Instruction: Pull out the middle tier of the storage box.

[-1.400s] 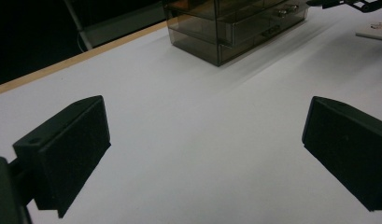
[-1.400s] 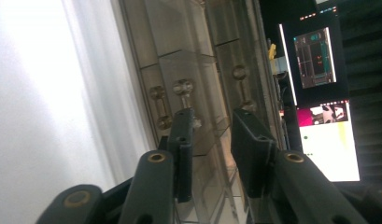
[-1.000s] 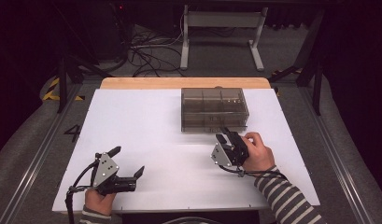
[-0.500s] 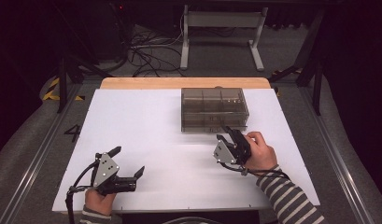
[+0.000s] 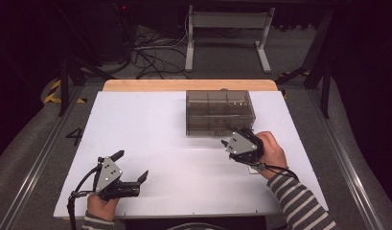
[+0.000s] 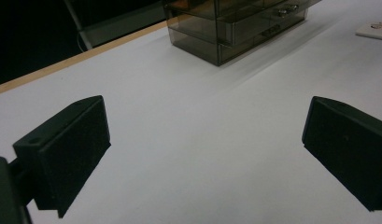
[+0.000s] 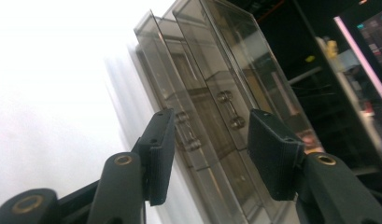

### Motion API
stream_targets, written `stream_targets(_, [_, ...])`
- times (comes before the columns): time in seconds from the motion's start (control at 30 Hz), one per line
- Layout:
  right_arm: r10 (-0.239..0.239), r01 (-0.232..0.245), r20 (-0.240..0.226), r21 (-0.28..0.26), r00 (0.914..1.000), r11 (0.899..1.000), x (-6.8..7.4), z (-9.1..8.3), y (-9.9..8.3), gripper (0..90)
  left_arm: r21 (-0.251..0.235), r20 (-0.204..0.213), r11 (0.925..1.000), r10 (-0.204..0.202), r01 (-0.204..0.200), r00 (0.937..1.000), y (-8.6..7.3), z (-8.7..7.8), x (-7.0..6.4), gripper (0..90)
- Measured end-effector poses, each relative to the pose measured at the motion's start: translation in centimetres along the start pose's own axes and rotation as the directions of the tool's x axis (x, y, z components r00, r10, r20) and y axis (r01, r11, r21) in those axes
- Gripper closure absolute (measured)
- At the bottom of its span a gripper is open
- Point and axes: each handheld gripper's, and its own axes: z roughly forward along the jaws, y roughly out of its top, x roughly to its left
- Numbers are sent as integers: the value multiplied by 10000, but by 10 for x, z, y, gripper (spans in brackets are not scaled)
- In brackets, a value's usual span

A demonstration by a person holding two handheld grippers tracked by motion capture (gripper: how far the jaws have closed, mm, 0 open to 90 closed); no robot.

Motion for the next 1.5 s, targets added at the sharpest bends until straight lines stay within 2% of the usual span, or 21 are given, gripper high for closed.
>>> stream_targets(0.03, [0,0,0,0,10000,10000,0,0,0,522,4,-1,10000,-11,11,10000,0,0,0,16])
stream_targets(0.13, [419,-421,-573,-9,9975,9991,-9,-1,0,519,14,10,10000,-33,33,10000,0,0,0,16])
stream_targets(0.23, [505,-507,-770,-6,9958,9987,-13,-1,-1,515,9,8,10000,-44,44,10000,0,0,0,16])
stream_targets(0.3, [722,-724,-994,12,9924,9974,-18,0,-2,501,19,15,10000,-66,66,10000,0,0,0,16])
stream_targets(0.33, [966,-971,-1280,23,9871,9953,-23,1,-3,482,24,18,10000,-68,68,10000,0,0,0,16])
stream_targets(0.37, [966,-971,-1280,23,9871,9953,-23,1,-3,482,24,18,10000,-68,68,10000,0,0,0,16])
stream_targets(0.4, [1199,-1205,-1602,63,9798,9927,-28,2,-5,463,23,18,10000,-67,67,10000,0,0,0,16])
stream_targets(0.43, [1199,-1205,-1602,63,9798,9927,-28,2,-5,463,20,17,10000,-68,68,10000,0,0,0,16])
stream_targets(0.47, [1397,-1401,-2047,129,9688,9901,-33,4,-6,451,18,19,10000,-77,77,10000,0,0,0,16])
stream_targets(0.5, [1397,-1401,-2047,129,9688,9901,-33,4,-6,451,19,20,10000,-78,78,10000,0,0,0,16])
stream_targets(0.57, [1532,-1534,-2445,184,9575,9880,-37,5,-6,438,27,33,10000,-91,91,10000,0,1,1,16])
stream_targets(0.6, [1532,-1534,-2445,184,9575,9880,-37,5,-6,438,27,33,10000,-91,91,10000,0,1,1,16])
stream_targets(0.63, [1640,-1612,-2856,332,9442,9864,-41,6,-5,432,47,29,10000,-79,79,10000,-1,1,1,16])
stream_targets(0.67, [1662,-1615,-3011,409,9390,9860,-42,8,-4,431,47,29,10000,-79,79,10000,-1,1,1,16])
stream_targets(0.73, [1696,-1625,-3124,488,9347,9855,-44,10,-3,431,43,26,10000,-83,83,10000,-1,1,1,16])
stream_targets(0.83, [1622,-1542,-3159,505,9348,9867,-46,12,-3,431,33,20,10000,-87,87,10000,0,1,1,16])
stream_targets(0.9, [1625,-1517,-3364,583,9276,9867,-48,16,-4,430,46,5,10000,-62,62,10000,-1,0,1,16])
stream_targets(1.03, [1738,-1601,-3501,679,9204,9848,-49,21,-6,429,52,13,10000,-65,65,10000,-1,1,1,16])
stream_targets(1.07, [1535,-1327,-3679,815,9171,9878,-51,24,-6,428,51,14,10000,-69,69,10000,-1,1,1,16])
stream_targets(1.17, [1488,-1251,-3684,876,9177,9883,-52,25,-6,429,57,13,10000,-71,71,10000,-1,1,1,16])
stream_targets(1.5, [1639,-1344,-3810,1032,9099,9855,-58,35,-7,436,54,17,10000,-70,70,10000,-1,1,1,16])
